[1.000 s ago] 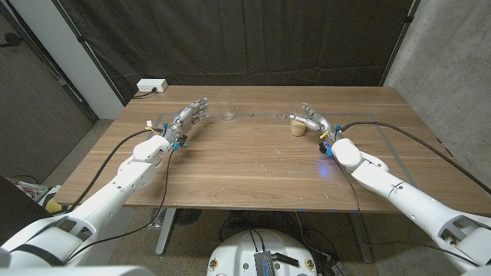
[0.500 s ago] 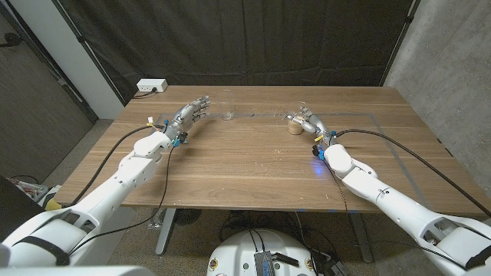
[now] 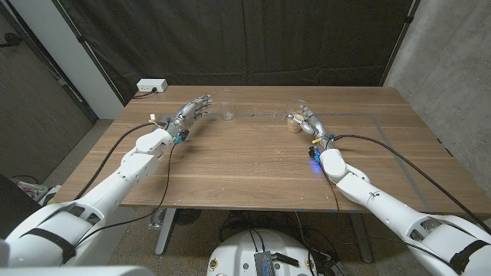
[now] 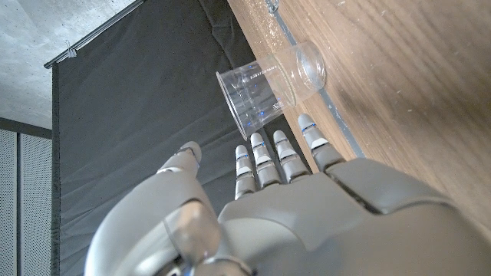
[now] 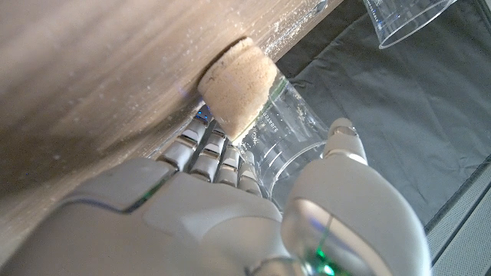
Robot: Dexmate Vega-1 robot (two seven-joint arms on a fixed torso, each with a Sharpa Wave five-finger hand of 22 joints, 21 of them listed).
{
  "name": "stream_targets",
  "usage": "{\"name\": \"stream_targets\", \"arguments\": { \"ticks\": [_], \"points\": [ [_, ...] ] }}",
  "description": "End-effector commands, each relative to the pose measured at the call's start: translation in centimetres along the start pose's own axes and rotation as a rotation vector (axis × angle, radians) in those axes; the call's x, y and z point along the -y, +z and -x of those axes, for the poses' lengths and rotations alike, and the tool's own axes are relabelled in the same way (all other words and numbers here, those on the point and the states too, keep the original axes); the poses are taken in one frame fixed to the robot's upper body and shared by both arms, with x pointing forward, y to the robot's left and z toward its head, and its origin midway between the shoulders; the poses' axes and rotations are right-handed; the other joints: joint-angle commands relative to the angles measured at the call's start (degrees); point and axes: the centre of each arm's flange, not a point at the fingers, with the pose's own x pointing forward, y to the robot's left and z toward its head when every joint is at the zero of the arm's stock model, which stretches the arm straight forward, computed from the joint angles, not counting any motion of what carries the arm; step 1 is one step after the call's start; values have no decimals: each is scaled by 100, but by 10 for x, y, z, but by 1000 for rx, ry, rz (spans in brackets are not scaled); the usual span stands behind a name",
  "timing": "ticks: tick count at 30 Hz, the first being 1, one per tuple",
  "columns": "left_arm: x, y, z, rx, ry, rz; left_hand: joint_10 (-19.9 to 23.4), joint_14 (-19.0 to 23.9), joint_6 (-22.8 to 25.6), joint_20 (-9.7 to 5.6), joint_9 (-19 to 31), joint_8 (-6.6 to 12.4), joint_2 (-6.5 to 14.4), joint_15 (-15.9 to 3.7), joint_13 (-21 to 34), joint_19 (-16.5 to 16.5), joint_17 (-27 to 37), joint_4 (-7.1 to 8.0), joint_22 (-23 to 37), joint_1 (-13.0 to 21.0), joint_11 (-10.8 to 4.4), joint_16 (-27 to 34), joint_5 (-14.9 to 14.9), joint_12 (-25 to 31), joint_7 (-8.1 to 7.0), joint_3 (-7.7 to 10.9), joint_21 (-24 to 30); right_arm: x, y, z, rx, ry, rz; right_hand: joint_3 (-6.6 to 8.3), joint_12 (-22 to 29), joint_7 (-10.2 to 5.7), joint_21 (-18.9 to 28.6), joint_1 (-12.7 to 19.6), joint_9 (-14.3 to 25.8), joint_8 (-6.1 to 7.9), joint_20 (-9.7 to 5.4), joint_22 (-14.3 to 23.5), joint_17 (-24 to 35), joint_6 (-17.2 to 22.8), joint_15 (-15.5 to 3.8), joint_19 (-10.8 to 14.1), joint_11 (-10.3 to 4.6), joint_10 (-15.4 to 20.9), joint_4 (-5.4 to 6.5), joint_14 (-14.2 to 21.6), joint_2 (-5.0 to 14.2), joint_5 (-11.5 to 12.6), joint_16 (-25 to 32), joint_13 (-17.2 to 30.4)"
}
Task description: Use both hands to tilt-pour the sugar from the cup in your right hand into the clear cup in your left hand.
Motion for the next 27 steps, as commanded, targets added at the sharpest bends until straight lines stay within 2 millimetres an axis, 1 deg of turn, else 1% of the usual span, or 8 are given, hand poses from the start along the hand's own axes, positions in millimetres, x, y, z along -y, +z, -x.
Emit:
{"name": "stream_targets", "arguments": {
  "ticks": [1, 6, 11, 15, 18, 23, 25, 27],
  "points": [
    [-1, 2, -7, 2, 0, -7, 39, 34, 41, -27, 18, -26, 3, -172, 11, 52, 15, 5, 28, -26, 20, 60, 8, 29, 20, 53, -14, -6, -4, -11, 7, -23, -29, 9, 103, -30, -13, 54, 47, 41, -22, 32, 101, 14, -437, -15, -61, 15, 6, 79, 18, -32, 128, 95],
    [-1, 2, -7, -2, 4, -8, 47, 41, 47, -31, 18, -25, 2, -172, 11, 56, 23, 4, 28, -27, 13, 65, 9, 29, 15, 56, -15, -7, -4, -16, 12, -19, -26, 0, 227, -58, 4, 134, 86, 91, -72, 50, 240, 76, -525, 39, -129, 42, -9, 200, 31, -66, 257, 219],
    [-2, 1, -7, -7, 11, -12, 40, 50, 56, -40, 19, -23, 3, -173, 11, 58, 32, 4, 29, -29, 8, 72, 10, 24, 6, 59, -16, -8, -6, -21, 22, -10, -34, 0, 453, -113, 28, 298, 151, 182, -142, 73, 475, 197, -702, 121, -210, 129, -37, 385, 65, -98, 473, 436],
    [-3, 0, -7, -8, 15, -11, 59, 98, 51, -50, 18, -27, 5, -190, 12, 60, 43, 4, 29, -31, -10, 95, 10, 29, 9, 63, -18, -9, -6, -22, 33, -11, -42, 0, 642, -161, 70, 432, 214, 264, -269, 101, 685, 290, -816, 225, -235, 180, -50, 506, 103, -114, 653, 631],
    [-3, 0, -8, -9, 15, -11, 61, 96, 44, -45, 18, -30, 4, -192, 12, 63, 47, 3, 30, -30, -14, 96, 10, 29, 5, 65, -18, -10, -7, -23, 39, -21, -60, -12, 795, -182, 114, 536, 280, 343, -357, 134, 879, 362, -847, 313, -270, 177, -51, 540, 125, -131, 791, 812],
    [-4, 0, -8, -9, 14, -14, 63, 90, 31, -48, 18, -37, 1, -182, 12, 65, 56, -2, 30, -28, 0, 97, 9, 27, -5, 69, -20, -8, -11, -23, 41, -40, -98, -54, 1038, -221, 248, 688, 404, 484, -617, 199, 1215, 469, -874, 579, -319, 145, -49, 555, 140, -168, 1015, 1114],
    [-4, 0, -8, -7, 14, -15, 63, 94, 33, -58, 18, -37, 0, -188, 12, 68, 60, -5, 31, -25, 1, 100, 10, 26, -5, 72, -20, -8, -11, -23, 42, -48, -111, -72, 1130, -214, 300, 752, 450, 535, -710, 230, 1339, 499, -875, 667, -297, 143, -52, 554, 136, -179, 1097, 1223],
    [-3, 1, -9, -4, 12, -18, 73, 93, 35, -59, 18, -37, -6, -185, 13, 73, 64, -14, 31, -18, -23, 100, 10, 29, -20, 76, -20, -6, -11, -22, 47, -49, -118, -86, 1211, -211, 327, 796, 487, 588, -748, 254, 1434, 553, -902, 697, -299, 171, -50, 577, 138, -187, 1168, 1304]
  ]
}}
